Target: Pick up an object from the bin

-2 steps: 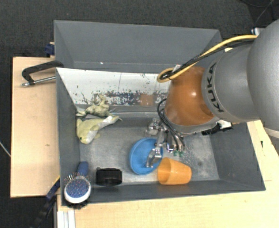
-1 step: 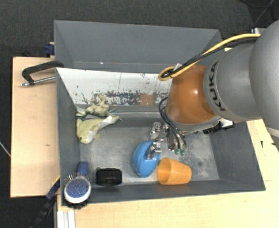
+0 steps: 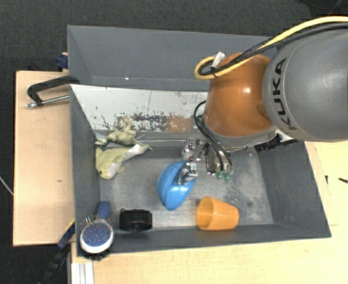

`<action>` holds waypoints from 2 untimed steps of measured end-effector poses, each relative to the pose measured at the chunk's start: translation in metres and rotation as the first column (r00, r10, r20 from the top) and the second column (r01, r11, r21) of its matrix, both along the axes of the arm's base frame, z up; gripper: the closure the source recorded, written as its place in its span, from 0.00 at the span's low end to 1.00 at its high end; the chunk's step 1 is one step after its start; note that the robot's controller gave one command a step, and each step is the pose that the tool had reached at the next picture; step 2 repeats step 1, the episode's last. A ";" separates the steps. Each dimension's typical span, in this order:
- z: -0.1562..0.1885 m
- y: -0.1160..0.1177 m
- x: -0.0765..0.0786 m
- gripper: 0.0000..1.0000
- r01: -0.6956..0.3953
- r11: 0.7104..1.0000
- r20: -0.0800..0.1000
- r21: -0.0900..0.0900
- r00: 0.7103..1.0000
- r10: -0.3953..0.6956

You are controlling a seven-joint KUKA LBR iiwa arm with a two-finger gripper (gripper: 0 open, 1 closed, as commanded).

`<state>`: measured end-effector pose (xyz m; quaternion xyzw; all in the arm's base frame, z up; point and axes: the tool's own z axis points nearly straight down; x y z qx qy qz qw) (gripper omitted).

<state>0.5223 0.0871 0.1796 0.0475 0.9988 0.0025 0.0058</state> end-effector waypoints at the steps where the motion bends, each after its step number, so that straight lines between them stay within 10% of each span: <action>1: 0.064 -0.003 -0.004 1.00 0.018 1.000 -0.001 -0.002 1.000 -0.018; 2: 0.064 -0.003 -0.004 1.00 0.018 1.000 -0.001 -0.002 1.000 -0.018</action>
Offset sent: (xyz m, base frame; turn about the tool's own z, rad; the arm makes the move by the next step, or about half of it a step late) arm -0.0060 -0.0040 0.0588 0.0189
